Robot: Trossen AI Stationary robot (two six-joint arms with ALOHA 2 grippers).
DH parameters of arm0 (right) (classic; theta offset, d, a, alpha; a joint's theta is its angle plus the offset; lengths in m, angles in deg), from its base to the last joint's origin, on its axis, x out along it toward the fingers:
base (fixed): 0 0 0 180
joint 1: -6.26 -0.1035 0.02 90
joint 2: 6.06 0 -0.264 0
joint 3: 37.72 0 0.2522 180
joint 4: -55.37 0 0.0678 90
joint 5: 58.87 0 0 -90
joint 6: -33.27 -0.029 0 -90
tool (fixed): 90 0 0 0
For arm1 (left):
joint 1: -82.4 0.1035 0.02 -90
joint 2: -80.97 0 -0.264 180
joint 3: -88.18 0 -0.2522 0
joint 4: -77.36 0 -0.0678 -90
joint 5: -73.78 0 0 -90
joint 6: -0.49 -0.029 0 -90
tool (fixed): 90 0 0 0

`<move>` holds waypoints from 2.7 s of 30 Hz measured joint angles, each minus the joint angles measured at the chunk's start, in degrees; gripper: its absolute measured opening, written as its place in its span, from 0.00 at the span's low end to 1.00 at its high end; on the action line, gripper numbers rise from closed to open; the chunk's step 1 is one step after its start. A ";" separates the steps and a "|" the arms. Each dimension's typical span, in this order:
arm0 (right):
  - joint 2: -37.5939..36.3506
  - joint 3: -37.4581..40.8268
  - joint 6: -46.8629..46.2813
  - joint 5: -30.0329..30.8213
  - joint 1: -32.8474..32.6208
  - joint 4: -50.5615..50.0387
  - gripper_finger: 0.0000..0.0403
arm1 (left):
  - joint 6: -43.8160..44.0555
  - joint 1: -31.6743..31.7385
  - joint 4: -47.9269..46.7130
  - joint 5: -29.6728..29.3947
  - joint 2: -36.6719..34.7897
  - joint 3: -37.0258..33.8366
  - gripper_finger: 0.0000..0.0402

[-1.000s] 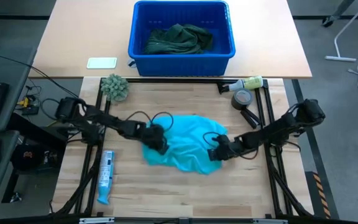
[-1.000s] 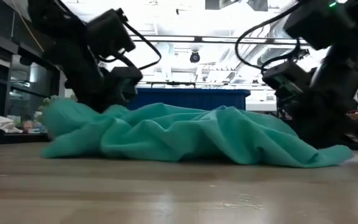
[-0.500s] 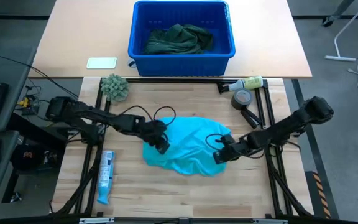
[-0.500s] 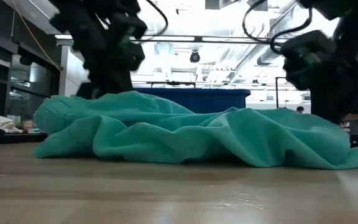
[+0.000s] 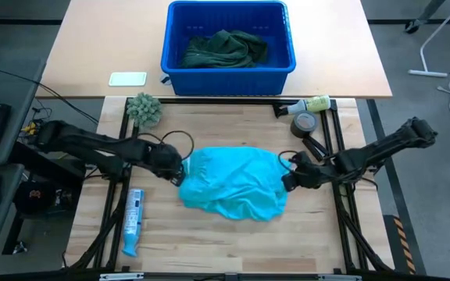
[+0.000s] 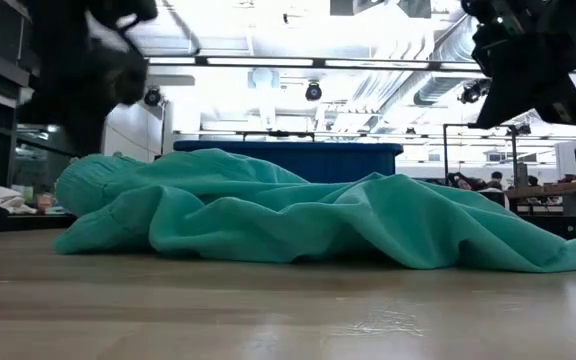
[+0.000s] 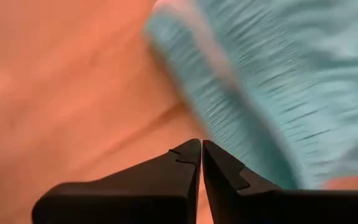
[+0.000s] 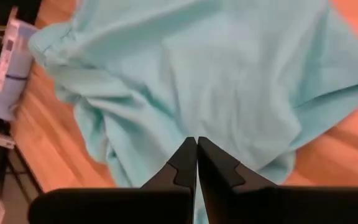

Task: Fold laundry
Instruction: Fold the light blue shorts

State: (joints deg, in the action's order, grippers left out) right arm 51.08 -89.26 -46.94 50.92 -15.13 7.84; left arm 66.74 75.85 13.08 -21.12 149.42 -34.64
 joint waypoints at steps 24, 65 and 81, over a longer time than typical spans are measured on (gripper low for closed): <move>-0.67 -6.67 5.85 4.77 -0.02 -2.82 0.00 | 26.63 6.03 42.38 -0.89 1.83 -25.86 0.00; 12.69 17.29 -21.28 -4.65 0.26 23.05 0.61 | 19.11 6.12 46.76 2.11 2.09 -26.08 0.00; 21.73 17.75 -21.59 -3.24 2.07 36.89 0.61 | 20.69 5.04 47.04 1.61 2.07 -26.05 0.00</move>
State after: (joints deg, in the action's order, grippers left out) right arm 72.81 -71.51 -68.53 47.68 -13.06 44.72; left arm 87.43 80.89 60.11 -19.51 151.49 -60.69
